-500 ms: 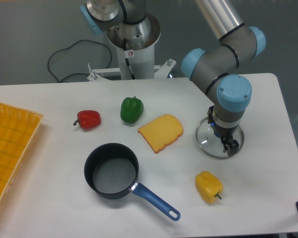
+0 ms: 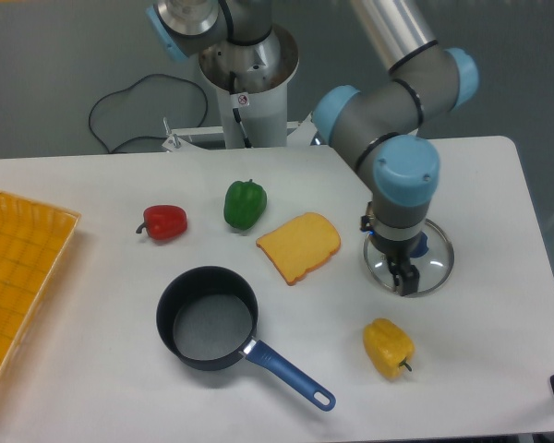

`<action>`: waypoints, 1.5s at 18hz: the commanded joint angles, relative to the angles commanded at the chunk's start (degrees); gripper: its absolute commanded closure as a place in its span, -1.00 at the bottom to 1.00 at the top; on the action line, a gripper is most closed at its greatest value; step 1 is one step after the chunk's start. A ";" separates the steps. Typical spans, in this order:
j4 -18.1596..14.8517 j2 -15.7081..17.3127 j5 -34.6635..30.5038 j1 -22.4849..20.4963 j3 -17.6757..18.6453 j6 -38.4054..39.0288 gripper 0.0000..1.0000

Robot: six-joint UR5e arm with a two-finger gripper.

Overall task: Pick up the bread slice
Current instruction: 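Move the gripper from the glass lid over to the yellow bread slice, then lower the gripper onto the bread slice edge and close on it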

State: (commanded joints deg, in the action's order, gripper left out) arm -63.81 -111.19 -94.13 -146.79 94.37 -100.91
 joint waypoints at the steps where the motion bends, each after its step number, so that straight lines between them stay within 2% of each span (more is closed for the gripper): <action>1: 0.00 0.79 -0.09 0.79 1.59 1.23 -1.00; 6: 0.52 1.86 1.14 3.79 5.46 4.49 -1.00; 9: 5.00 1.68 1.23 4.76 7.75 3.97 -1.00; 12: 5.89 2.12 1.23 5.11 9.68 3.79 -1.00; 15: 10.80 2.38 1.41 5.64 11.79 3.62 -1.00; 18: 12.21 2.30 2.02 5.55 13.20 3.00 -1.00; 19: 13.35 2.30 2.28 5.46 13.90 2.82 -1.00; 21: 17.82 2.47 2.29 5.28 16.62 0.38 -1.00; 22: 18.63 2.65 2.29 5.20 17.33 -0.86 -1.00; 27: 18.72 2.82 2.37 5.11 18.65 -1.48 -1.00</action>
State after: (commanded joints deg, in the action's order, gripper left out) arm -45.09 -108.37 -91.76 -141.68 113.02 -102.39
